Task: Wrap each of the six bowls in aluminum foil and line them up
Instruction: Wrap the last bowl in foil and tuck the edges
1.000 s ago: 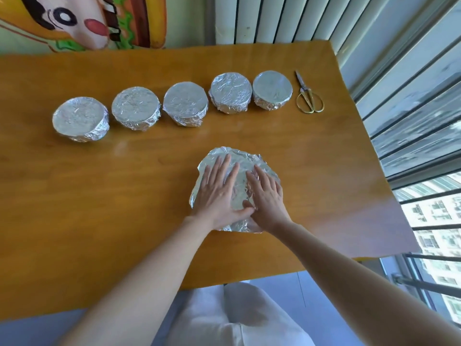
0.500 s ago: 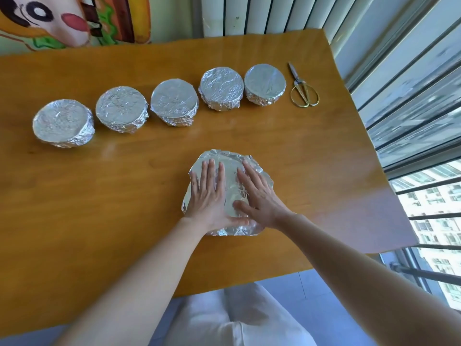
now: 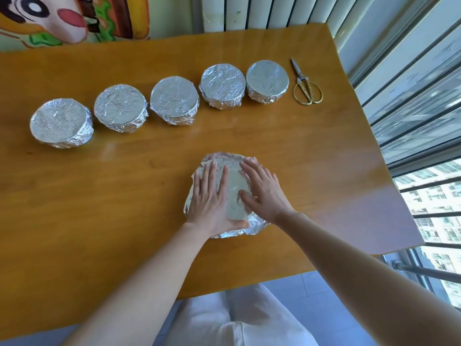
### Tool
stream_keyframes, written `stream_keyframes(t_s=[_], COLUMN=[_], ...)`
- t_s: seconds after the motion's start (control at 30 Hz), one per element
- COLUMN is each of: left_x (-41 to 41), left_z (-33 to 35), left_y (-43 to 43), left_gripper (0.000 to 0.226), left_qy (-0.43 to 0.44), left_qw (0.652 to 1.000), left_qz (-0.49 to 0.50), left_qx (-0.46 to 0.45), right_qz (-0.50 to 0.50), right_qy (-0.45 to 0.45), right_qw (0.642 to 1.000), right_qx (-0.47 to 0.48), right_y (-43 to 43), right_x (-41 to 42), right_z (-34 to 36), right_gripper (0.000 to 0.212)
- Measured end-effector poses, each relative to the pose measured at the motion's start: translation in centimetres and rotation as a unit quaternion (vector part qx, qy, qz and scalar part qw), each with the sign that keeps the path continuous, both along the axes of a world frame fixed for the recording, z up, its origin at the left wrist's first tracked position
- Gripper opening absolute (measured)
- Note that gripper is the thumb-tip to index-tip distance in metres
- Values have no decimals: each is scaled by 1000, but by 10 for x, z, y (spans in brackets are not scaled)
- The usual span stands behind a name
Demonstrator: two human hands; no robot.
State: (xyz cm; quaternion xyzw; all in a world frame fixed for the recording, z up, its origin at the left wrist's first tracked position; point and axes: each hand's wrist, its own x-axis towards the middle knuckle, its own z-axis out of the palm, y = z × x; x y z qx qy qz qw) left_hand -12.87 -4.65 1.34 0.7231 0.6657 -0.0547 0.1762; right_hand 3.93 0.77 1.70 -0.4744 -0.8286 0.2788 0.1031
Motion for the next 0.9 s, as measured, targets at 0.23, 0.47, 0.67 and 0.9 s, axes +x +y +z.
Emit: stream_keyframes(t_s=[0.23, 0.47, 0.67, 0.9], left_x=[4, 0, 0, -10], left_z=[6, -5, -6, 5], left_y=[1, -3, -4, -2], left_gripper=[150, 145, 146, 119], left_qy=[-14, 6, -1, -81], left_qw=[1000, 1000, 1000, 995], left_qz=[-19, 5, 2, 31], left_qx=[18, 6, 8, 51], right_qz=[40, 9, -40, -46], right_qy=[30, 35, 56, 78], right_qw=[998, 995, 983, 990], right_qx=[23, -95, -173, -105], right_y=[15, 22, 29, 26], right_x=[-22, -30, -32, -24], right_z=[2, -15, -17, -7], right_gripper=[59, 68, 37, 66])
